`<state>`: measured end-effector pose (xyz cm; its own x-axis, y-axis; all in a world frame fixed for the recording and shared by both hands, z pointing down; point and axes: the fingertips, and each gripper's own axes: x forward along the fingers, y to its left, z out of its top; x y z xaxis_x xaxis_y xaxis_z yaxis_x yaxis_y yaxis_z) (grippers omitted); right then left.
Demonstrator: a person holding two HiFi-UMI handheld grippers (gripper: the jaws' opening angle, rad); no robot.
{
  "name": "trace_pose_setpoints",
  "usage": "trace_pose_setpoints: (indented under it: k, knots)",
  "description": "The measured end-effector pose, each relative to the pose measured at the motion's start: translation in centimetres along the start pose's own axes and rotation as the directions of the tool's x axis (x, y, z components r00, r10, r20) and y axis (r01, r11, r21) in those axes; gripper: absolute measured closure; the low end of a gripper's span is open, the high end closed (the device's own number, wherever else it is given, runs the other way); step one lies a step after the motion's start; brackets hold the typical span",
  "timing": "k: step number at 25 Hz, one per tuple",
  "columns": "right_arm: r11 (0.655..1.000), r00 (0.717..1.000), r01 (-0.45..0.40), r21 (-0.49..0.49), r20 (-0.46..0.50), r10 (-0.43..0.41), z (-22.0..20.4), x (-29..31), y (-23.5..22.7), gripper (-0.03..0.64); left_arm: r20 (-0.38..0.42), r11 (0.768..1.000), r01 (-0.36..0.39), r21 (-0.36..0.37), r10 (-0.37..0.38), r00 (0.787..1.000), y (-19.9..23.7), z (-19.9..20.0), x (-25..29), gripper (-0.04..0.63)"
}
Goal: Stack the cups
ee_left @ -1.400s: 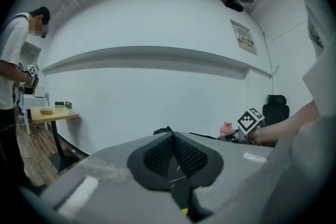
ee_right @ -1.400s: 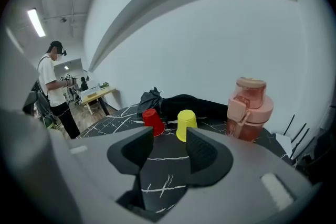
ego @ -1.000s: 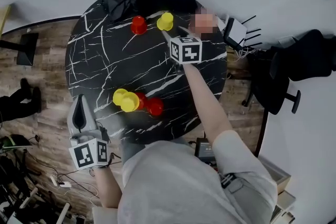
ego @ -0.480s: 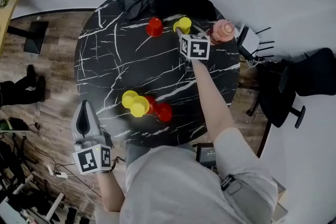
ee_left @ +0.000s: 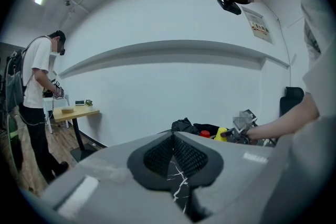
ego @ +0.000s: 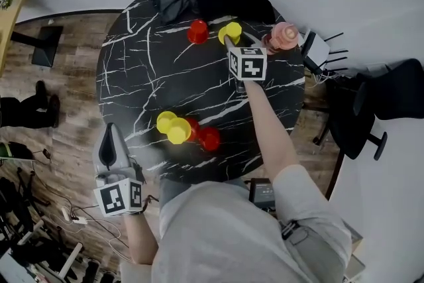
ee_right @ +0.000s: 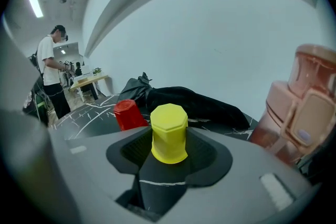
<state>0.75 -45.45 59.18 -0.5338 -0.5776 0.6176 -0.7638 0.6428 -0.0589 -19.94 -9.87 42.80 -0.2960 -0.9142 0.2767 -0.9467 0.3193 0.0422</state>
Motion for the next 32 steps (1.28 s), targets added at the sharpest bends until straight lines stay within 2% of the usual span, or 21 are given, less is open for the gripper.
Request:
trace_pose_setpoints:
  k: [9,16,24,32]
  knots:
    - [0.996,0.994,-0.064,0.061,0.09,0.058,-0.3,-6.4,2.5,0.422,0.035,0.997,0.08,0.019,-0.081,0.996,-1.2,1.3,0.5,0.589]
    - [0.985,0.984,-0.076,0.156,0.169,0.05,-0.6,-12.2,4.6,0.422,0.06,0.983,0.178,0.038,-0.18,0.982,-2.0,2.3,0.5,0.589]
    - [0.97,0.972,-0.042,0.239,0.234,-0.016,-1.5,-18.5,6.4,0.422,0.075,0.953,0.297,0.061,-0.301,0.951,-2.5,3.3,0.3,0.589]
    - [0.957,0.958,0.021,0.288,0.267,-0.101,-3.3,-23.8,8.6,0.422,0.088,0.907,0.414,0.08,-0.42,0.903,-3.2,3.9,-0.6,0.589]
